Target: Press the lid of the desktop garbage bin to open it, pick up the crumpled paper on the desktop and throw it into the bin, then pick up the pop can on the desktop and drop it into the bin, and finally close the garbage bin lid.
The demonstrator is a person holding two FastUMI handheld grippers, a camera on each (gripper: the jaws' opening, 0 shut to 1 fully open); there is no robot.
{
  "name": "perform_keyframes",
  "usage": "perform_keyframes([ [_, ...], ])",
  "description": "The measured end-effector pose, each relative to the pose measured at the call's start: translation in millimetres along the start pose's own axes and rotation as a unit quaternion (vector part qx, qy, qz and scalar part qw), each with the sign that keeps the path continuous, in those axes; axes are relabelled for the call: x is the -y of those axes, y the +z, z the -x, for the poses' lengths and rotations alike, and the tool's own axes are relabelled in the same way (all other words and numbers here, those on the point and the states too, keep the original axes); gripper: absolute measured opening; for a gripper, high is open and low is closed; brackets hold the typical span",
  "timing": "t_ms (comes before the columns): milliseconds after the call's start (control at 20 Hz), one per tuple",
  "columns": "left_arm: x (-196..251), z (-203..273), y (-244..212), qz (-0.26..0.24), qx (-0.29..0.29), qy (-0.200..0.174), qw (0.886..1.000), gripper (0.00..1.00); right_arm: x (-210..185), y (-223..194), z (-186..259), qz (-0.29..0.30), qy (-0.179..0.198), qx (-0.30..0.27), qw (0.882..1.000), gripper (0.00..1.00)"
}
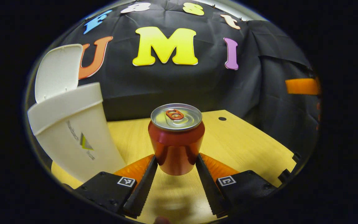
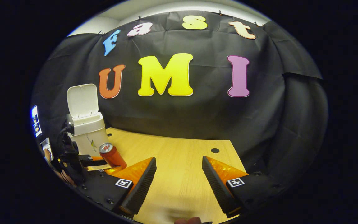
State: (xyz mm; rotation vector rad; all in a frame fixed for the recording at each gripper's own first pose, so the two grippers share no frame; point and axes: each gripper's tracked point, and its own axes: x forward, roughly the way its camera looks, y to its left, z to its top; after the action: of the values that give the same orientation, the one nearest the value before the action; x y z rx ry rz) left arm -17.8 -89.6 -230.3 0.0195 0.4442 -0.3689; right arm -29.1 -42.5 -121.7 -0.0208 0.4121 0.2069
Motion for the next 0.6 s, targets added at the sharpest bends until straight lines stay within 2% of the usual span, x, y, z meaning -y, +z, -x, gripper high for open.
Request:
perform_keyframes([
  [300,-51.6,41.0,100.8,0.014,0.063,0.059,0.996,0.81,-13.5,14.2,5.0,-0.02,0.011,0.026,0.999,0.94],
  [600,-137.0,45.5,147.0,0.027,0.093,0.134,0.986,0.81,-8.8,20.3,-1.0,-0.064,0.0,0.03,0.997,0.95],
])
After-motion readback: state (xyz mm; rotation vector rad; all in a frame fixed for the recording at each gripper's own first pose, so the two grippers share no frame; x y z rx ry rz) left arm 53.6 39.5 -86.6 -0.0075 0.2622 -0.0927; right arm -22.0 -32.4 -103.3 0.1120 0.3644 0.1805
